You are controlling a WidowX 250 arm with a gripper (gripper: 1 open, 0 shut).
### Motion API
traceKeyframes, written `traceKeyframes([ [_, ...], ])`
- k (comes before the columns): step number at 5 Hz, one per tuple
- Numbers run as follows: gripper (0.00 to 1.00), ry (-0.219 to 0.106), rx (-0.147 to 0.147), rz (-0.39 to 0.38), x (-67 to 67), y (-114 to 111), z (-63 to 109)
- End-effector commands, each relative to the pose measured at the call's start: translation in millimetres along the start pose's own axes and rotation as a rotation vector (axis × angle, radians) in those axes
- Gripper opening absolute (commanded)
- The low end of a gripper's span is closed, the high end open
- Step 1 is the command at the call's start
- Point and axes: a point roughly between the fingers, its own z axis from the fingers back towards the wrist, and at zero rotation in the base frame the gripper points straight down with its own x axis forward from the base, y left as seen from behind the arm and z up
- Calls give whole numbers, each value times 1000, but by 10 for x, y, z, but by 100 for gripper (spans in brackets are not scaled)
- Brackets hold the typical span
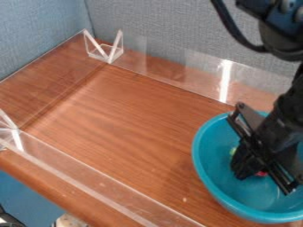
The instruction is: Put the strawberry in the blue bowl
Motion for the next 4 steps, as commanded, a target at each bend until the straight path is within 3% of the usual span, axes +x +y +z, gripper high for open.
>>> traceKeyframes([
  [1, 0, -25, -17, -4, 52, -51, -13],
  [2, 0, -17, -22, -11, 72, -91, -97],
  [3, 100, -23, -12, -2, 68, -54, -50],
  [4, 0, -24, 1, -1, 65, -38, -23],
])
